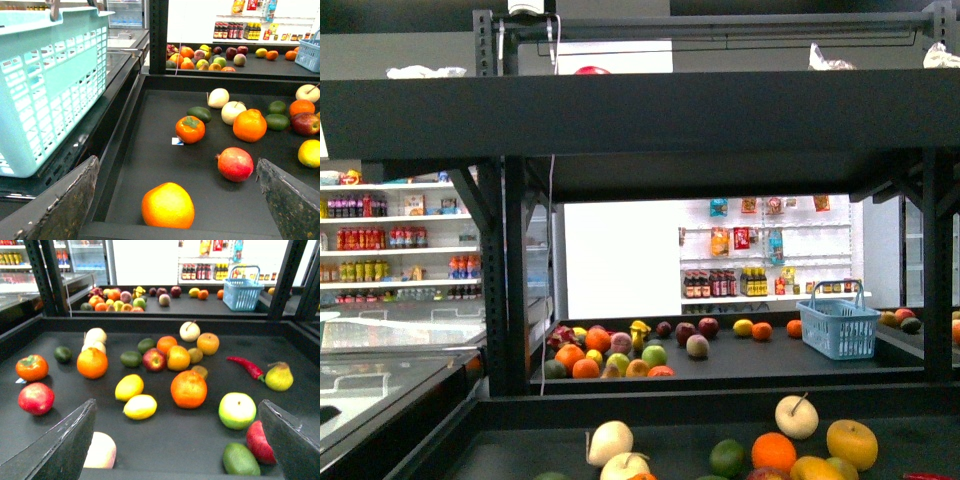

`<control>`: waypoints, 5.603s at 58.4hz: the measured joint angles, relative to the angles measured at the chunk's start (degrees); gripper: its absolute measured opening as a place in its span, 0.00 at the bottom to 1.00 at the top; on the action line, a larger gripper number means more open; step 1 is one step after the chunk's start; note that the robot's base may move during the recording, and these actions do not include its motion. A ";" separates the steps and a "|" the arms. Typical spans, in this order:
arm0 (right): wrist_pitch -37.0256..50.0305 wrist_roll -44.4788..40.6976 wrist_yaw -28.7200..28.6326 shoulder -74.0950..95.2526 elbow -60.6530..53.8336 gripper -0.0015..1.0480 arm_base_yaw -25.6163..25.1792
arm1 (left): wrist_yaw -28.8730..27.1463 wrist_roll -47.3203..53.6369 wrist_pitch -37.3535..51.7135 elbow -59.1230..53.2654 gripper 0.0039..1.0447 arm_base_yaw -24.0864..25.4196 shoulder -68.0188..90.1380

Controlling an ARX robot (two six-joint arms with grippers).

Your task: Pick lemon from shelf

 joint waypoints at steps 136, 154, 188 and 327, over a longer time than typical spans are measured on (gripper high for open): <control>0.00 0.00 0.00 0.00 0.00 0.93 0.00 | 35.30 -68.74 18.45 75.23 0.92 32.39 106.49; 0.00 0.00 0.00 0.00 0.00 0.93 0.00 | 33.55 -69.20 17.11 80.54 0.92 31.69 110.49; 0.00 0.00 0.00 0.00 0.00 0.93 0.00 | 31.50 -70.84 16.11 81.61 0.17 32.37 112.19; 0.00 0.00 -0.02 0.00 0.00 0.93 0.00 | 31.10 -66.29 24.39 70.71 0.09 -18.82 102.20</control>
